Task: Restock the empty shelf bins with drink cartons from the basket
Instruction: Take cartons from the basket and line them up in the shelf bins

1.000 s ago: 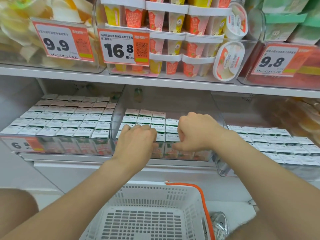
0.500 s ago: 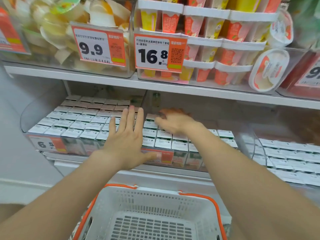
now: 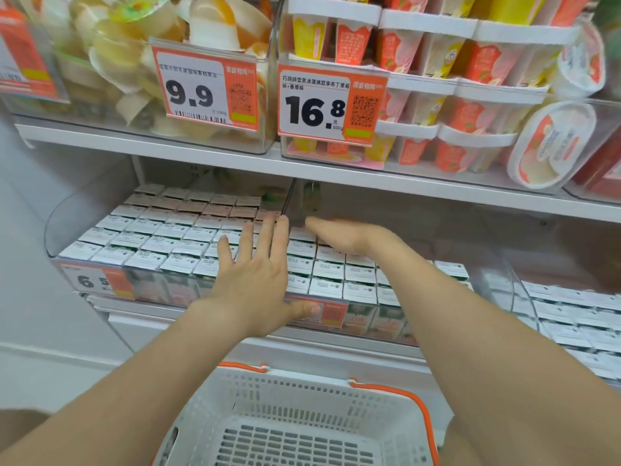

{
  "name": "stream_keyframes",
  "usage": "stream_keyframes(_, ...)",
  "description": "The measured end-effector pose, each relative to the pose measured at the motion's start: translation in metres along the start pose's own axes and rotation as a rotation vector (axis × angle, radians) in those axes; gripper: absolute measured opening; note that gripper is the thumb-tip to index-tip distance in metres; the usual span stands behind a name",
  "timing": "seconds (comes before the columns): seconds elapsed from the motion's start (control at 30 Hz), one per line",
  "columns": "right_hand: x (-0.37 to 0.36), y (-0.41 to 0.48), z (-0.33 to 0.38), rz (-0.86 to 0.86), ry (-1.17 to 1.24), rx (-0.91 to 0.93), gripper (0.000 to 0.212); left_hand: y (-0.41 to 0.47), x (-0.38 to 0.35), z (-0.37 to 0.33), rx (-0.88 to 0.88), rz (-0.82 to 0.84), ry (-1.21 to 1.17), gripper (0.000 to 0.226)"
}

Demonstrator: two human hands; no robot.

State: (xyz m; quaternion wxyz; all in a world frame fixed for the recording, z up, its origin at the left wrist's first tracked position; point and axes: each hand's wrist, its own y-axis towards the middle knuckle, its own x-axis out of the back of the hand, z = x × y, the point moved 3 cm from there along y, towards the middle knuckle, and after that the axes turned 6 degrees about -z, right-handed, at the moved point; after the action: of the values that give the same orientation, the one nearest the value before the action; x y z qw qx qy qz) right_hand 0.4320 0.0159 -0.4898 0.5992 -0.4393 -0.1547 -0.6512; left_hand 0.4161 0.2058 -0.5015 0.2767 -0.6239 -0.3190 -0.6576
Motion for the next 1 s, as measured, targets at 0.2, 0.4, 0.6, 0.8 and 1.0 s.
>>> stream_keyframes(0.2, 0.028, -0.015, -0.036, -0.407, -0.099, 0.041, 0.040, -0.009, 0.004, -0.007, -0.003, -0.076, 0.048, 0.145)
stream_keyframes(0.4, 0.021, -0.057, -0.045, -0.208, -0.278, 0.162, 0.060, -0.019, 0.010, -0.030, -0.136, -0.151, 0.048, 0.126)
stream_keyframes(0.6, 0.018, -0.107, -0.071, -0.243, -0.493, 0.046, 0.048, -0.026, 0.009, -0.066, -0.376, -0.294, -0.084, 0.058)
stream_keyframes(0.8, -0.009, -0.130, -0.098, -0.133, -0.494, -0.141, 0.086, -0.025, 0.012, -0.105, -0.390, -0.390, -0.196, 0.021)
stream_keyframes(1.0, 0.000, -0.134, -0.095, -0.068, -0.425, -0.119, 0.084, -0.011, 0.009, -0.110, -0.307, -0.373, -0.258, 0.032)
